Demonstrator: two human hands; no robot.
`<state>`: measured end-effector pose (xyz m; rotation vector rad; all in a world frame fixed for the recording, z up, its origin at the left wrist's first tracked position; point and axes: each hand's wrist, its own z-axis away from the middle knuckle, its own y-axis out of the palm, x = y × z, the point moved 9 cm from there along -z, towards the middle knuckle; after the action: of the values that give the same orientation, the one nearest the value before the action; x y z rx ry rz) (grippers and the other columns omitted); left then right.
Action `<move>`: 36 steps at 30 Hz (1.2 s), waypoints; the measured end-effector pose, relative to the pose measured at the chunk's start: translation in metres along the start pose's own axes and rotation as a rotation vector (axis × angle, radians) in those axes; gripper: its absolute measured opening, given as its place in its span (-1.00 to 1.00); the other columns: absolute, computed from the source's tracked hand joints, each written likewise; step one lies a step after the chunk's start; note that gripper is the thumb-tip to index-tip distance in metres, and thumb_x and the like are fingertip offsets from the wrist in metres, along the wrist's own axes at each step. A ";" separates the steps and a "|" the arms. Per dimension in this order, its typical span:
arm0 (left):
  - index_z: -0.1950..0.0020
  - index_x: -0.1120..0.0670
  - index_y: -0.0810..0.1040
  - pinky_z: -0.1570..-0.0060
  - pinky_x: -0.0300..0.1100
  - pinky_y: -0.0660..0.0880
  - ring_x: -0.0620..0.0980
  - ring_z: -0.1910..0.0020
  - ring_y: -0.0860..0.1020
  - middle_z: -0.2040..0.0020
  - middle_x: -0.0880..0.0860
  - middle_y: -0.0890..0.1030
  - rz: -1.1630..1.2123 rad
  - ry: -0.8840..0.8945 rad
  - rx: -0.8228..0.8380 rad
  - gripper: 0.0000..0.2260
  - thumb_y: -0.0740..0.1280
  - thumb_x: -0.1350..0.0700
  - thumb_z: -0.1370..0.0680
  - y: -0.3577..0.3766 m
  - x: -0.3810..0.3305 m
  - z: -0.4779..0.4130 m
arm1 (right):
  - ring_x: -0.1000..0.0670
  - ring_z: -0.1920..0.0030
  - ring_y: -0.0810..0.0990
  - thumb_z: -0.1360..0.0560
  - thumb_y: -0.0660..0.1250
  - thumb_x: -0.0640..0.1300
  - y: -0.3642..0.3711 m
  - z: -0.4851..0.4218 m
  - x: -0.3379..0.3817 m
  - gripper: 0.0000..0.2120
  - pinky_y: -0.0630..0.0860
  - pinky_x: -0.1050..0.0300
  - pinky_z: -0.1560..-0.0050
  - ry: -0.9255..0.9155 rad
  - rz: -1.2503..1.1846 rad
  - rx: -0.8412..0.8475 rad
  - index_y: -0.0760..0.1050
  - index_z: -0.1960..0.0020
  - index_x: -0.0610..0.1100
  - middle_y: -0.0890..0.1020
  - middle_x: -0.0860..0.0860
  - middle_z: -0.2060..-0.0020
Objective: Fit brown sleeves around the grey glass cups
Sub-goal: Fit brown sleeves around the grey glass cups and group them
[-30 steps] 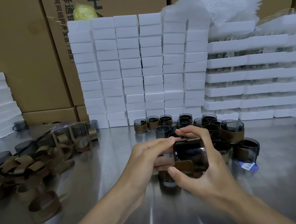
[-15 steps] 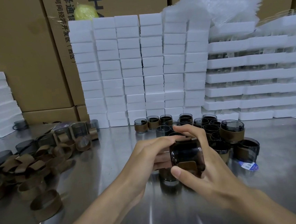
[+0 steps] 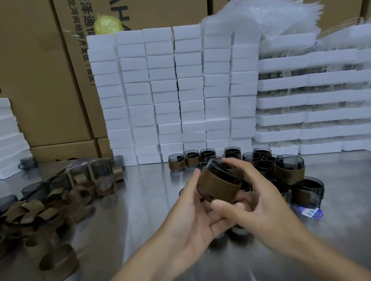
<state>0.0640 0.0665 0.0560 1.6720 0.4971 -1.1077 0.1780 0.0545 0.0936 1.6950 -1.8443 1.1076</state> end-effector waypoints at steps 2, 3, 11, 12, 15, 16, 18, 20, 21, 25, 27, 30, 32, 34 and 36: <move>-0.32 0.07 0.74 0.02 -0.05 0.71 0.19 -0.10 0.77 -0.29 0.31 0.70 0.050 -0.028 -0.012 -0.43 0.17 -0.32 -0.71 -0.005 0.007 -0.003 | 0.11 0.17 0.75 -0.37 0.63 0.14 0.000 0.000 -0.003 -0.37 0.61 0.31 0.11 0.029 0.015 -0.022 0.51 -0.39 0.35 0.77 0.12 -0.10; -0.34 0.07 0.73 0.00 -0.04 0.70 0.20 -0.13 0.76 -0.31 0.31 0.69 0.040 -0.021 -0.014 -0.41 0.16 -0.34 -0.70 -0.006 0.008 -0.004 | 0.14 0.18 0.73 -0.36 0.63 0.18 -0.001 0.000 -0.005 -0.39 0.60 0.32 0.11 0.036 0.035 -0.037 0.53 -0.37 0.35 0.77 0.13 -0.08; -0.47 -0.27 0.52 -0.17 0.13 0.69 0.22 -0.20 0.74 -0.30 0.14 0.72 -0.262 0.242 -0.104 -0.56 0.06 -0.34 -0.69 -0.010 -0.006 -0.001 | 0.21 0.02 0.70 -0.48 0.31 0.54 0.013 0.010 -0.015 -0.35 0.61 0.15 0.03 0.082 0.205 0.027 0.22 -0.50 0.45 0.67 0.29 -0.10; -0.44 -0.24 0.54 -0.18 0.16 0.69 0.21 -0.21 0.73 -0.27 0.14 0.72 -0.279 0.252 -0.126 -0.54 0.04 -0.35 -0.69 -0.012 -0.004 -0.001 | 0.17 0.04 0.72 -0.48 0.26 0.59 0.016 0.012 -0.014 -0.35 0.64 0.13 0.08 0.082 0.202 0.032 0.20 -0.47 0.43 0.68 0.28 -0.08; -0.36 -0.16 0.58 -0.28 0.29 0.62 0.18 -0.22 0.73 -0.24 0.17 0.72 -0.306 0.245 -0.156 -0.51 0.02 -0.35 -0.70 -0.014 0.001 0.001 | 0.10 0.13 0.74 -0.45 0.20 0.64 0.020 0.017 -0.009 -0.40 0.67 0.05 0.19 0.079 0.198 0.022 0.22 -0.35 0.38 0.69 0.25 -0.01; -0.35 -0.15 0.59 -0.30 0.30 0.59 0.16 -0.19 0.73 -0.23 0.17 0.72 -0.311 0.241 -0.158 -0.51 0.03 -0.36 -0.69 -0.014 0.002 0.001 | 0.09 0.14 0.74 -0.46 0.20 0.63 0.020 0.017 -0.007 -0.42 0.67 0.03 0.20 0.076 0.195 0.018 0.23 -0.32 0.36 0.68 0.25 0.00; -0.31 -0.13 0.60 -0.21 0.19 0.67 0.09 -0.13 0.74 -0.21 0.14 0.73 -0.303 0.243 -0.168 -0.51 0.08 -0.38 -0.67 -0.014 0.002 0.001 | 0.07 0.13 0.73 -0.48 0.20 0.63 0.020 0.019 -0.004 -0.46 0.69 -0.04 0.18 0.073 0.189 0.012 0.25 -0.29 0.34 0.68 0.23 -0.01; -0.28 -0.13 0.62 -0.08 -0.01 0.68 0.05 -0.11 0.74 -0.18 0.11 0.74 -0.295 0.246 -0.165 -0.52 0.11 -0.41 -0.67 -0.014 0.003 0.001 | 0.05 0.10 0.73 -0.49 0.19 0.62 0.020 0.020 -0.001 -0.47 0.69 -0.14 0.13 0.071 0.198 0.016 0.25 -0.27 0.32 0.68 0.20 0.00; -0.26 -0.14 0.63 -0.05 -0.07 0.67 0.04 -0.09 0.74 -0.17 0.09 0.75 -0.295 0.245 -0.168 -0.52 0.11 -0.42 -0.68 -0.014 0.003 0.001 | 0.05 0.09 0.73 -0.49 0.18 0.62 0.020 0.020 0.000 -0.46 0.69 -0.17 0.12 0.071 0.209 0.021 0.25 -0.26 0.31 0.68 0.20 0.01; -0.22 -0.15 0.65 -0.01 -0.11 0.66 0.01 -0.05 0.74 -0.11 0.07 0.76 -0.289 0.242 -0.168 -0.52 0.09 -0.40 -0.65 -0.014 0.007 0.001 | 0.10 0.07 0.69 -0.47 0.11 0.66 0.018 0.021 0.004 -0.46 0.66 -0.08 0.13 0.079 0.280 0.030 0.23 -0.23 0.32 0.64 0.27 0.00; -0.22 -0.15 0.66 -0.02 -0.10 0.66 0.02 -0.07 0.75 -0.13 0.09 0.76 -0.282 0.236 -0.170 -0.50 0.11 -0.42 -0.61 -0.014 0.006 0.000 | 0.16 0.01 0.66 -0.44 0.08 0.68 0.015 0.020 0.007 -0.43 0.63 0.01 0.12 0.079 0.334 0.031 0.21 -0.25 0.35 0.60 0.32 -0.06; -0.31 -0.04 0.69 0.00 -0.12 0.69 0.09 -0.14 0.75 -0.20 0.20 0.75 -0.217 0.182 -0.176 -0.38 0.15 -0.43 -0.56 -0.013 0.006 0.002 | 0.27 -0.10 0.62 -0.39 0.10 0.72 0.012 0.017 0.016 -0.34 0.62 0.08 0.00 0.051 0.423 0.025 0.15 -0.39 0.48 0.51 0.44 -0.24; -0.34 0.05 0.70 -0.02 -0.10 0.71 0.15 -0.16 0.75 -0.22 0.27 0.73 -0.175 0.135 -0.186 -0.32 0.17 -0.42 -0.56 -0.013 0.010 0.004 | 0.27 -0.10 0.62 -0.39 0.07 0.73 0.012 0.017 0.020 -0.31 0.61 0.07 -0.05 0.038 0.474 0.020 0.06 -0.44 0.55 0.48 0.49 -0.27; -0.37 0.08 0.68 -0.06 -0.08 0.72 0.18 -0.21 0.74 -0.24 0.28 0.73 -0.144 0.108 -0.202 -0.32 0.16 -0.40 -0.59 -0.013 0.013 0.006 | 0.24 -0.06 0.63 -0.40 0.00 0.74 0.014 0.017 0.020 -0.31 0.61 0.09 -0.04 0.043 0.515 0.029 0.01 -0.45 0.55 0.51 0.48 -0.19; -0.39 0.09 0.67 -0.08 -0.08 0.72 0.17 -0.24 0.73 -0.25 0.26 0.73 -0.110 0.085 -0.209 -0.33 0.12 -0.39 -0.64 -0.013 0.017 0.006 | 0.17 0.02 0.65 -0.41 -0.07 0.73 0.017 0.017 0.020 -0.27 0.60 0.11 0.02 0.042 0.567 0.039 0.01 -0.49 0.46 0.53 0.45 -0.07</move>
<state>0.0600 0.0628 0.0348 1.5275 0.7413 -1.0286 0.1618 0.0278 0.0932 1.1729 -2.3618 1.3779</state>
